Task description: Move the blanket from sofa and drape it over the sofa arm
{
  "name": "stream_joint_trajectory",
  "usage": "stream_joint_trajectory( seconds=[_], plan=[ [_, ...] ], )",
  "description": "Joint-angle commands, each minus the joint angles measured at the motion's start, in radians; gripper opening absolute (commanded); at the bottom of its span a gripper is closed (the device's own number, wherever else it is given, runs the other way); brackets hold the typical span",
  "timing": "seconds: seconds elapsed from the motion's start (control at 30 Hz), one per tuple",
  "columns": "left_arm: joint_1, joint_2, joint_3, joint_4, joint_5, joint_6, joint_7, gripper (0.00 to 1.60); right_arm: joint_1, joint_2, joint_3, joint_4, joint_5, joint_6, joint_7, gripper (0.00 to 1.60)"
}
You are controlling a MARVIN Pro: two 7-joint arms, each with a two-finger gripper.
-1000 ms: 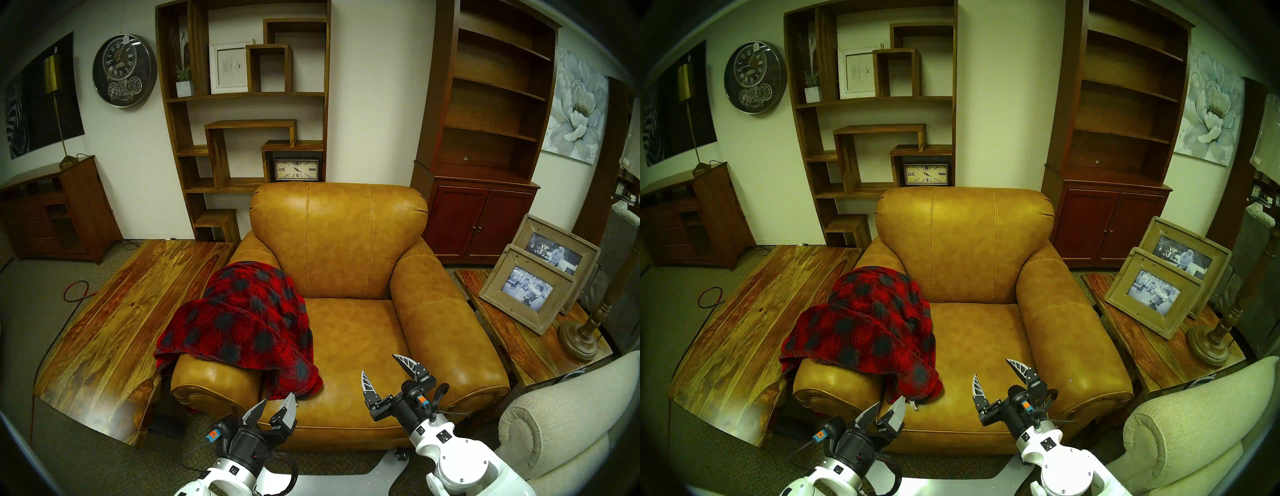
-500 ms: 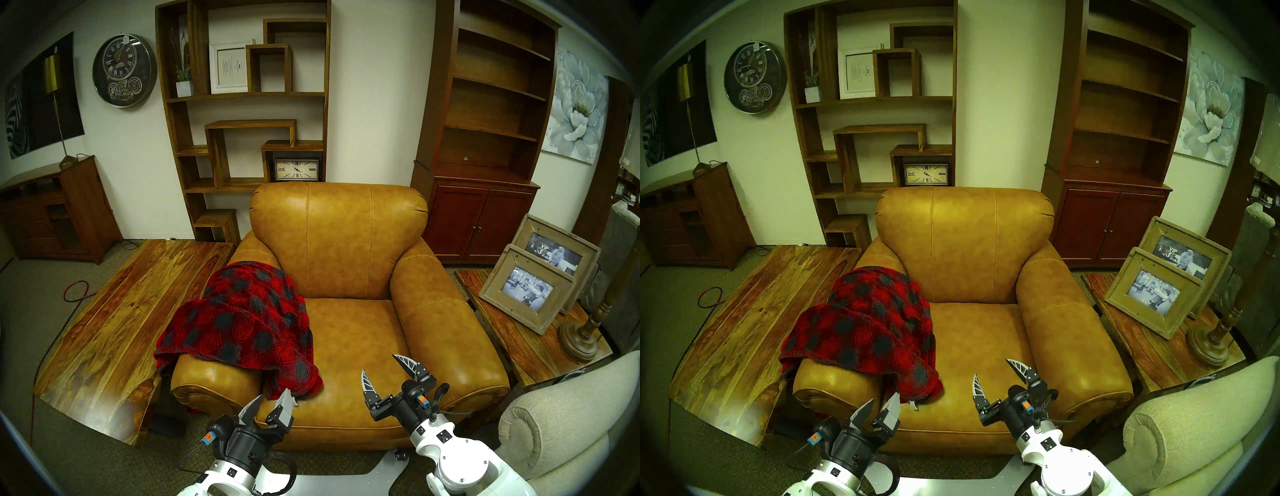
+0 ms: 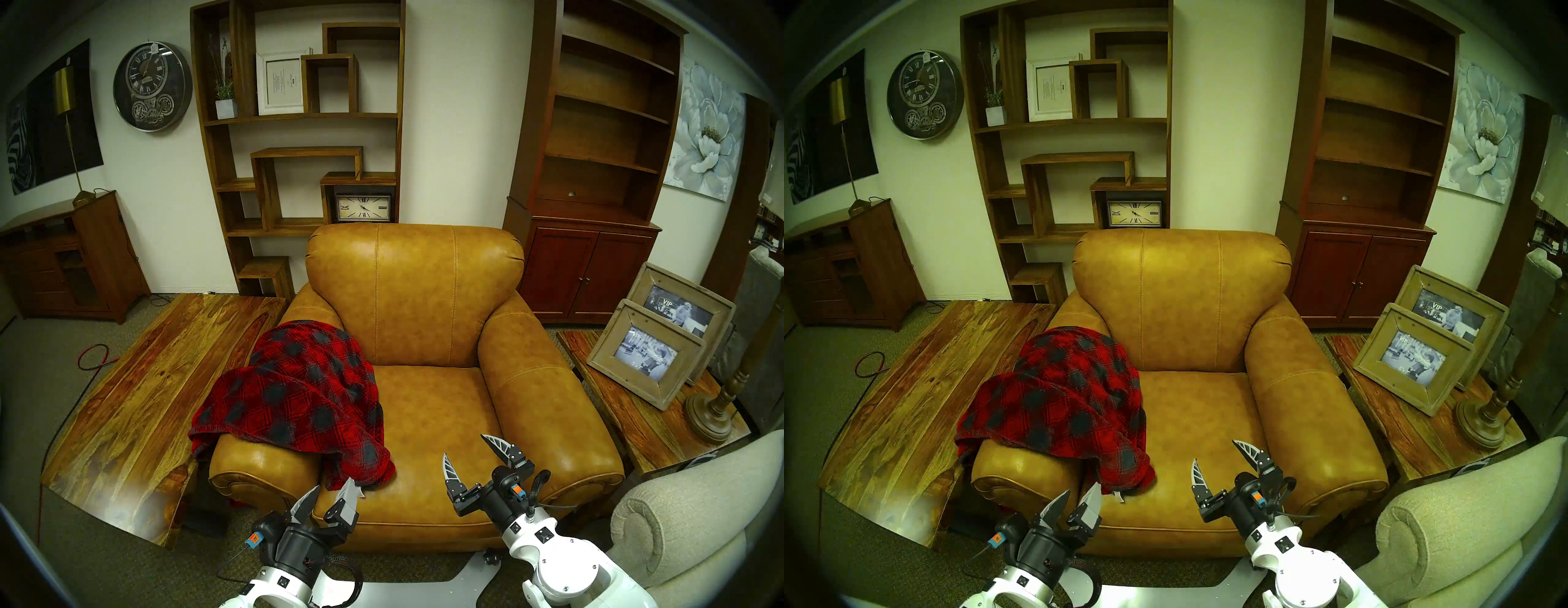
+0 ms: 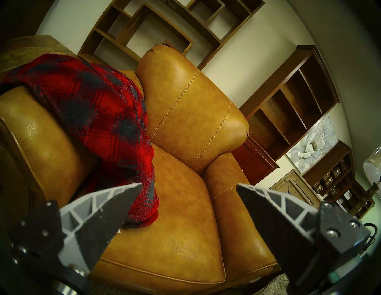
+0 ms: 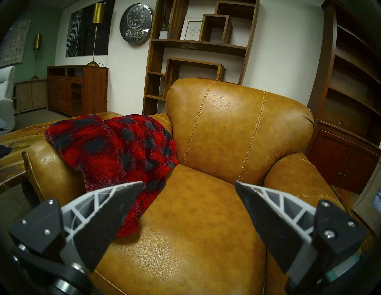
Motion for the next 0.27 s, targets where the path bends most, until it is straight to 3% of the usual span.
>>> stream_joint_trajectory(
  seconds=[0.0, 0.23],
  plan=[
    [0.001, -0.002, 0.000, -0.015, 0.000, -0.008, -0.007, 1.60, 0.004, 0.001, -0.001, -0.023, -0.002, -0.002, 0.001, 1.60],
    [0.002, -0.005, -0.001, -0.015, 0.002, -0.008, -0.007, 1.60, 0.005, 0.003, -0.002, -0.023, -0.001, -0.002, -0.001, 1.60]
  ],
)
